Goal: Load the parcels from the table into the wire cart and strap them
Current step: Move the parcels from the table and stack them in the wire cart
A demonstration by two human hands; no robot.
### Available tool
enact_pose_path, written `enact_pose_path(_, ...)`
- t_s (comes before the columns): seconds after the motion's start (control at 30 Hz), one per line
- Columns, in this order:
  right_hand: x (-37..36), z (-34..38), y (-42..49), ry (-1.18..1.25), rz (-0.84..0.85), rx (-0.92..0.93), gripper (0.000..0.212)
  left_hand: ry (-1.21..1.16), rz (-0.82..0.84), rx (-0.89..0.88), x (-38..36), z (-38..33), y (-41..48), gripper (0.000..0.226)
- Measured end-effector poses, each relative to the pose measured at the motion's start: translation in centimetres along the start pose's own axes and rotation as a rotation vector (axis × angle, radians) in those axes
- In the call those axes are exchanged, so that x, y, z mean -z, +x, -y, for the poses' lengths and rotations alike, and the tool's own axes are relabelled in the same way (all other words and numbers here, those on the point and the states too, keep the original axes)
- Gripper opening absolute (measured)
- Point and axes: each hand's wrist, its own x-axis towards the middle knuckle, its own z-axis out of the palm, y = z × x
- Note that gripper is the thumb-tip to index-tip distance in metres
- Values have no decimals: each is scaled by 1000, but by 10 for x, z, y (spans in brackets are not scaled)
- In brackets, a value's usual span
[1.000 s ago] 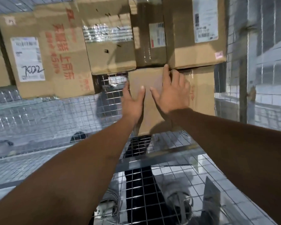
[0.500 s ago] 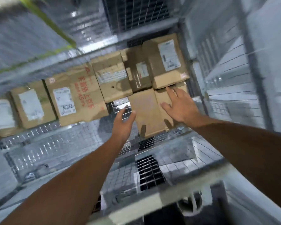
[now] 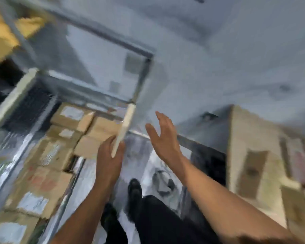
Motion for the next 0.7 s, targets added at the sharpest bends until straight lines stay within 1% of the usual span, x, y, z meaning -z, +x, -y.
enact_pose_path(0.03, 32, -21, -23, -9, -71, -56, 64, 13, 103, -31, -21, -19, -14, 39)
enact_pose_path(0.1, 94, -66, -70, -46, -184, -174, 65, 55, 311, -48, -64, -44, -42, 61)
enact_pose_path(0.17, 148, -108, -119, -51, -301, -278, 65, 110, 469, -101, -107, -60, -71, 69)
enact_pose_path(0.27, 211, -166, -192, -18, -516, -441, 63, 196, 671, -167, -177, -74, -116, 61)
enact_pose_path(0.37, 245, -218, -262, 77, -680, -593, 66, 254, 843, -181, -252, -86, -159, 41)
enact_pose_path(0.4, 252, -234, -282, 115, -716, -637, 68, 272, 876, -188, -279, -89, -174, 36)
enact_pose_path(0.43, 257, -250, -300, 152, -744, -669, 68, 290, 901, -200, -308, -91, -187, 37)
enact_pose_path(0.47, 260, -267, -315, 189, -762, -689, 68, 298, 918, -213, -337, -92, -199, 45)
enact_pose_path(0.5, 262, -283, -326, 230, -770, -704, 67, 302, 912, -216, -365, -93, -210, 58)
enact_pose_path(0.6, 264, -327, -337, 345, -742, -738, 66, 334, 852, -215, -437, -94, -230, 81)
enact_pose_path(0.67, 261, -354, -329, 421, -693, -742, 66, 385, 814, -201, -467, -86, -230, 95)
enact_pose_path(0.7, 260, -365, -322, 463, -662, -737, 65, 371, 809, -177, -475, -80, -227, 97)
